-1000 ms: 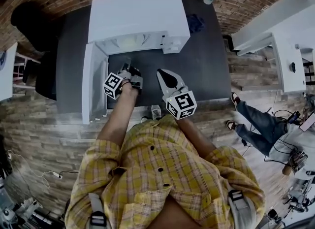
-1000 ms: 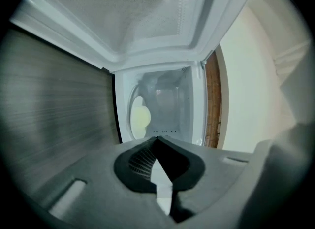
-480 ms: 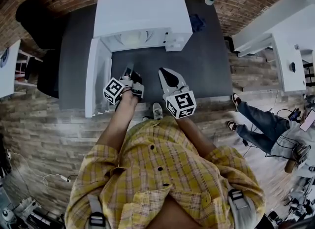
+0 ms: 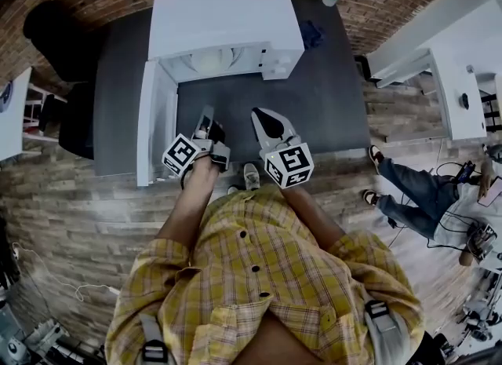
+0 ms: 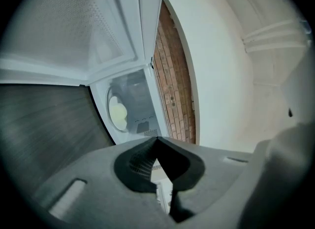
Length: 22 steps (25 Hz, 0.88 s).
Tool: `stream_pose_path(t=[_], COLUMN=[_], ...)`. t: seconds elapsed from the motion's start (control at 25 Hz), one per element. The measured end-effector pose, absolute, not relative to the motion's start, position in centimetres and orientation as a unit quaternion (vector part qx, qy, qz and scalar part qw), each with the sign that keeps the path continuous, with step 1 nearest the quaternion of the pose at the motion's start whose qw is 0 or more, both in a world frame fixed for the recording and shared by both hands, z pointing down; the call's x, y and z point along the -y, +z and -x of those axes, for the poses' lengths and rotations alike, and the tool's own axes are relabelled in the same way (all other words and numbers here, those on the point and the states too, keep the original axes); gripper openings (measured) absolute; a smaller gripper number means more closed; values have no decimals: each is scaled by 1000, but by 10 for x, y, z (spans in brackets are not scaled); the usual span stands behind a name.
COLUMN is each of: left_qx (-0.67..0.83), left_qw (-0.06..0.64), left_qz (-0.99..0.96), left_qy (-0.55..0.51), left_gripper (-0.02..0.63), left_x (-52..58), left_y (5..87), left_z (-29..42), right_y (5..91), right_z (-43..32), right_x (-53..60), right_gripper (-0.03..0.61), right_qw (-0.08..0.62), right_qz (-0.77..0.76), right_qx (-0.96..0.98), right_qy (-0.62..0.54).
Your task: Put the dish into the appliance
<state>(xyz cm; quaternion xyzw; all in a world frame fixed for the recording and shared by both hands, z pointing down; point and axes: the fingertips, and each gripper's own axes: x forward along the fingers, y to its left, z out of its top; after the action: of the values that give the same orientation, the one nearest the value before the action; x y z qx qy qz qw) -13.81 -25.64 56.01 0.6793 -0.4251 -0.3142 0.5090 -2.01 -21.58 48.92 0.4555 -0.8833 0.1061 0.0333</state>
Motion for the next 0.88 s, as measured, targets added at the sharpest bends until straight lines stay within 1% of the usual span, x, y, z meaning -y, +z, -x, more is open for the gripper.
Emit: stream_pose_path(t=[0.16, 0.68, 0.88], left_qx=[422, 450, 469], left_qw=[488, 286, 242], left_qz=[-702, -837, -845], left_qy=[-300, -120, -87], left_gripper=[-2, -2, -2], left_x=[248, 215, 207], left_y=[547, 506, 503], left_z=[131, 98, 103], right_y=[490, 486, 485], right_z=[19, 22, 24], right_x=[213, 207, 203], right_gripper=[5, 3, 3], right_qw=[34, 36, 36], right_qz=[-455, -446, -446], right_qx=[883, 888, 888], right_qy=[108, 105, 104])
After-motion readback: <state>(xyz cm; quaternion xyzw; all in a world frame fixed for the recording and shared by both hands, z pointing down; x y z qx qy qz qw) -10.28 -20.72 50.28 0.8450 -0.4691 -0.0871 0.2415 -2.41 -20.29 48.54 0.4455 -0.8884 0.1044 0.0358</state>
